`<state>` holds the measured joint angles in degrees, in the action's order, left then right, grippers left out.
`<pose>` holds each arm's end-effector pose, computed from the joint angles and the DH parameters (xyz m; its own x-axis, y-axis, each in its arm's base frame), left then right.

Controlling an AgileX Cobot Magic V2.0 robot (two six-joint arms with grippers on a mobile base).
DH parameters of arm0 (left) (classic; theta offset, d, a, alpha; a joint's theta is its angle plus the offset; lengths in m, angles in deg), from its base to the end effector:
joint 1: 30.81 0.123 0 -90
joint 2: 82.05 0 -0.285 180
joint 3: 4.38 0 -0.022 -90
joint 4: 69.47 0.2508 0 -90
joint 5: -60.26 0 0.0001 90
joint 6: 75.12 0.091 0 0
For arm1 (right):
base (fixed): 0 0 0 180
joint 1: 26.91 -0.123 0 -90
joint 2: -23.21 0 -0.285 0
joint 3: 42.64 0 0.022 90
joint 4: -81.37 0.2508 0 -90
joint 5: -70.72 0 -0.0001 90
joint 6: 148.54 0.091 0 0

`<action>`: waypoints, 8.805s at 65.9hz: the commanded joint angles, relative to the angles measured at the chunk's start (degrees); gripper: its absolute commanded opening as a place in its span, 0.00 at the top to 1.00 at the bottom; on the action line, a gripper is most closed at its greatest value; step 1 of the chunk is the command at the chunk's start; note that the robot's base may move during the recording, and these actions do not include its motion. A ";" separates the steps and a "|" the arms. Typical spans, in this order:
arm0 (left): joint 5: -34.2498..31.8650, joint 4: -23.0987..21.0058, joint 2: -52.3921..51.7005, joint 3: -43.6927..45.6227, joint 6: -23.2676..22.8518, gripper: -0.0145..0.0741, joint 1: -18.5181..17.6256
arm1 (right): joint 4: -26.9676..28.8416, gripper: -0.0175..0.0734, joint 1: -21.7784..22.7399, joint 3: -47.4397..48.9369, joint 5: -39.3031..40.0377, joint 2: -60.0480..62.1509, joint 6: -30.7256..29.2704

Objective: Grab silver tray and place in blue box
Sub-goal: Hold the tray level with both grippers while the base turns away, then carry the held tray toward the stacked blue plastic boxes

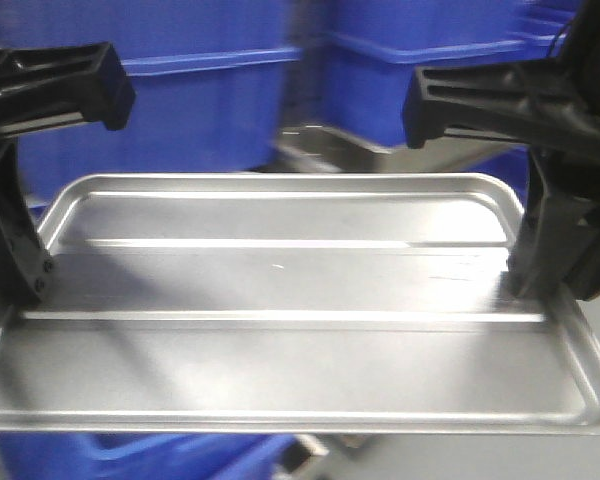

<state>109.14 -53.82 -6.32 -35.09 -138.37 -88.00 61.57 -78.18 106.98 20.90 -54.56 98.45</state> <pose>0.1321 -0.1708 0.2690 -0.9125 -0.0242 -0.4085 0.0797 0.9686 -0.2355 0.1561 0.1570 0.2638 -0.8935 0.1336 -0.4287 0.0573 0.9809 0.1861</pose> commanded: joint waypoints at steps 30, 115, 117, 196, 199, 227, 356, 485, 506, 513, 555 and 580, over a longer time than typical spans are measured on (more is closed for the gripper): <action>1.51 1.99 -1.40 1.36 -0.51 0.95 -0.22 | -3.17 0.75 0.30 1.44 -2.24 1.67 0.10; 1.51 1.80 -1.40 1.36 -0.51 0.95 -0.22 | -3.17 0.75 0.30 1.44 -3.35 1.67 0.10; 1.51 1.80 -1.40 1.36 -0.51 0.95 -0.22 | -3.17 0.75 0.30 1.44 -3.64 1.67 0.10; 1.51 2.01 -1.40 1.36 -0.51 0.95 -0.22 | -3.51 0.75 0.30 1.49 -12.46 1.67 0.10; 1.51 2.01 -1.40 1.36 -0.51 0.95 -0.22 | -3.51 0.75 0.30 1.49 -12.46 1.67 0.10; 1.56 2.01 -1.40 1.36 -0.51 0.95 -0.22 | -3.51 0.75 0.30 1.49 -12.70 1.67 0.10; 1.56 2.09 -1.40 1.36 -0.51 0.95 -0.22 | -3.51 0.75 0.30 1.49 -13.96 1.67 0.10; 1.56 2.09 -1.40 1.36 -0.51 0.95 -0.22 | -3.51 0.75 0.30 1.49 -14.02 1.67 0.10; 1.56 2.09 -1.40 1.36 -0.51 0.95 -0.22 | -3.51 0.75 0.30 1.49 -14.02 1.67 0.10; 1.56 2.09 -1.40 1.36 -0.51 0.95 -0.22 | -3.51 0.75 0.30 1.49 -14.02 1.67 0.10; 1.56 2.09 -1.40 1.36 -0.51 0.95 -0.22 | -3.51 0.75 0.30 1.49 -14.02 1.67 0.10; 1.56 2.09 -1.40 1.36 -0.51 0.95 -0.22 | -3.51 0.75 0.30 1.49 -14.02 1.67 0.10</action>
<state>106.07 -55.53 -6.32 -35.09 -138.16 -88.38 62.68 -78.28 107.52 14.07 -54.22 98.58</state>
